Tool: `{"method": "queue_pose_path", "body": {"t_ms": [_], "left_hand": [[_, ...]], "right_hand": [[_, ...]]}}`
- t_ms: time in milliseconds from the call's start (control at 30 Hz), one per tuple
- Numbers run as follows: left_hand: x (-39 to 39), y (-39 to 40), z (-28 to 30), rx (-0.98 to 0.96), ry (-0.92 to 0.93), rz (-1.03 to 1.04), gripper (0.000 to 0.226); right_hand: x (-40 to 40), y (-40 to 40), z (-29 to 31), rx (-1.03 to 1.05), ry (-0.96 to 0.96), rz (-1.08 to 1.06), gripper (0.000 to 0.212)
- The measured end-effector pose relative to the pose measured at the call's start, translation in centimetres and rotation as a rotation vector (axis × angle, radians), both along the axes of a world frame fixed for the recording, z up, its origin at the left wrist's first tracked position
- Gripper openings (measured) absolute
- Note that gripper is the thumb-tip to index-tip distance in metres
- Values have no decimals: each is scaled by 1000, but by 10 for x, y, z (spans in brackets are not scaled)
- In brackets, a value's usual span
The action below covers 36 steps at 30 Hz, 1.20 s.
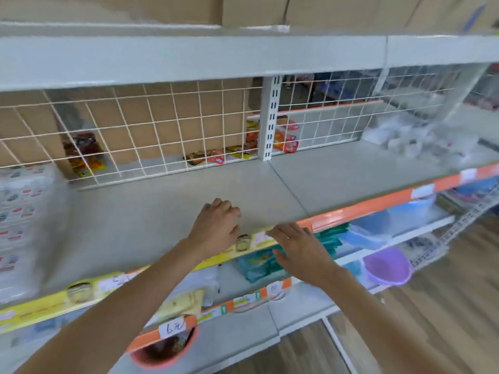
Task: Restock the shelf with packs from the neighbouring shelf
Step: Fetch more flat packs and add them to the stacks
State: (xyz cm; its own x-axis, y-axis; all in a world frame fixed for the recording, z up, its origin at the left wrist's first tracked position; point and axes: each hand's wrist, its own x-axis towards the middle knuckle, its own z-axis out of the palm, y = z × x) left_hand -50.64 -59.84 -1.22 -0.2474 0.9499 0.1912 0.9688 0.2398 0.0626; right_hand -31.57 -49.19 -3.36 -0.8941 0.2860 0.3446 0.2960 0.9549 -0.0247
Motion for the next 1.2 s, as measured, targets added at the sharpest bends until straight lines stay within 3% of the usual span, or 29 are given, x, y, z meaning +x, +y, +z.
{"method": "queue_pose_path", "body": {"t_ms": [267, 500, 833, 1033, 1200], "left_hand": [[110, 120, -13, 22, -66, -246, 39], [158, 229, -21, 43, -142, -369, 41], [190, 408, -23, 50, -247, -331, 55], [202, 470, -29, -15, -249, -320, 65], [207, 509, -31, -34, -231, -279, 51]], "right_hand": [[123, 75, -8, -12, 123, -310, 38], [171, 148, -19, -81, 183, -410, 42], [198, 341, 12, -60, 90, -466, 38], [202, 405, -12, -175, 129, -468, 38], [208, 462, -20, -190, 124, -460, 38]]}}
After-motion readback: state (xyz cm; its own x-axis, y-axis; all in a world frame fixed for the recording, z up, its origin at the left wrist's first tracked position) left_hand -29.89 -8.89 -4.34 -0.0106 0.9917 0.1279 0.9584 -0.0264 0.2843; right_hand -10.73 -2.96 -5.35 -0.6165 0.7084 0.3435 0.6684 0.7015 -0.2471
